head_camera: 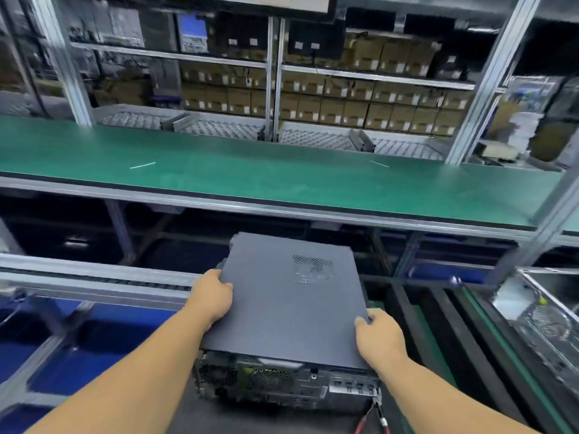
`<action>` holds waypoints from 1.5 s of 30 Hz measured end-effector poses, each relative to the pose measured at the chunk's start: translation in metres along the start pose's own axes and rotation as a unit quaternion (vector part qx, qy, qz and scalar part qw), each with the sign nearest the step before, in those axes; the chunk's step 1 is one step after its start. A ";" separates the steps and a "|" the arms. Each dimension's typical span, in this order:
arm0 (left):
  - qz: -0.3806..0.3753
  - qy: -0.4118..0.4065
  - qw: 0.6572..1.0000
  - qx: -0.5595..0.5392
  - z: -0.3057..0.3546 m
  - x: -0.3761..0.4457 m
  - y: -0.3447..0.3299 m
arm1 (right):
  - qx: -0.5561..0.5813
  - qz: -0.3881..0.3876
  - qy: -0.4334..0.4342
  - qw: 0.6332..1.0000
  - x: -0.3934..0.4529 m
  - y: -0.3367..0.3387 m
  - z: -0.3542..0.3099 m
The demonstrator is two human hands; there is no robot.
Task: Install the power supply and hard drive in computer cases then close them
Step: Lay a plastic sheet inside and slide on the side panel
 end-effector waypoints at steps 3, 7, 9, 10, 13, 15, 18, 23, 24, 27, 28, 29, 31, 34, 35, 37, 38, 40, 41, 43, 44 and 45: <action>0.026 0.009 0.983 0.179 0.003 0.004 -0.001 | -0.058 -0.008 0.016 0.998 0.001 -0.004 0.006; 0.027 -0.016 0.952 0.303 0.006 -0.004 -0.015 | -0.218 0.019 0.062 0.974 0.001 -0.007 -0.009; -0.026 -0.040 0.947 0.316 0.001 -0.006 -0.032 | -0.253 -0.046 0.091 0.962 0.008 -0.018 -0.019; -0.044 -0.045 0.944 0.323 -0.001 -0.006 -0.038 | -0.270 -0.088 0.104 0.953 0.011 -0.025 -0.022; -0.061 -0.045 0.941 0.330 -0.007 -0.008 -0.041 | -0.320 -0.144 0.127 0.928 0.011 -0.045 -0.018; -0.060 -0.046 0.940 0.332 -0.011 -0.013 -0.042 | -0.346 -0.141 0.132 0.918 0.004 -0.054 -0.009; -0.047 -0.054 0.943 0.325 -0.017 -0.023 -0.043 | -0.361 -0.122 0.145 0.913 -0.006 -0.058 0.004; -0.002 -0.083 0.925 0.371 -0.020 -0.032 -0.047 | -0.367 -0.120 0.144 0.911 -0.007 -0.056 0.002; -0.005 -0.078 0.924 0.373 -0.019 -0.030 -0.048 | -0.366 -0.119 0.142 0.912 -0.006 -0.056 0.001; -0.019 -0.067 0.925 0.373 -0.013 -0.026 -0.050 | -0.364 -0.112 0.140 0.914 -0.001 -0.053 0.000; -0.021 -0.065 0.926 0.372 -0.011 -0.024 -0.050 | -0.363 -0.112 0.141 0.914 0.001 -0.052 0.000; -0.021 -0.062 0.926 0.372 -0.009 -0.024 -0.051 | -0.362 -0.112 0.141 0.915 0.003 -0.051 -0.001; -0.021 -0.060 0.921 0.383 -0.008 -0.023 -0.053 | -0.368 -0.112 0.140 0.912 0.007 -0.049 -0.004; -0.023 -0.064 0.907 0.415 -0.013 -0.027 -0.057 | -0.402 -0.077 0.161 0.898 0.016 -0.042 -0.018; -0.020 -0.068 0.904 0.422 -0.014 -0.029 -0.058 | -0.414 -0.057 0.171 0.892 0.021 -0.040 -0.025; -0.019 -0.094 0.899 0.427 -0.012 -0.032 -0.058 | -0.422 -0.034 0.179 0.888 0.035 -0.039 -0.036; -0.035 -0.124 0.893 0.431 -0.009 -0.035 -0.061 | -0.418 -0.043 0.178 0.890 0.045 -0.042 -0.036; -0.098 -0.210 0.867 0.442 -0.001 -0.048 -0.074 | -0.399 -0.099 0.179 0.894 0.068 -0.053 -0.034; -0.135 -0.246 0.851 0.445 0.001 -0.057 -0.082 | -0.393 -0.127 0.181 0.892 0.080 -0.059 -0.034; -0.186 -0.287 0.824 0.452 0.003 -0.073 -0.097 | -0.396 -0.150 0.191 0.886 0.105 -0.065 -0.039; -0.200 -0.293 0.816 0.457 0.003 -0.078 -0.102 | -0.399 -0.153 0.193 0.884 0.117 -0.065 -0.043; -0.207 -0.294 0.812 0.460 0.003 -0.082 -0.104 | -0.400 -0.156 0.190 0.883 0.128 -0.066 -0.047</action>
Point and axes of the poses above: each hand's wrist, its own x-axis towards the middle knuckle, its own y-axis out of the back of the hand, z = x × y, the point moved 5 cm from there along x, towards the middle knuckle, and after that the axes turned 5 degrees about -z, right-handed, at the moved point
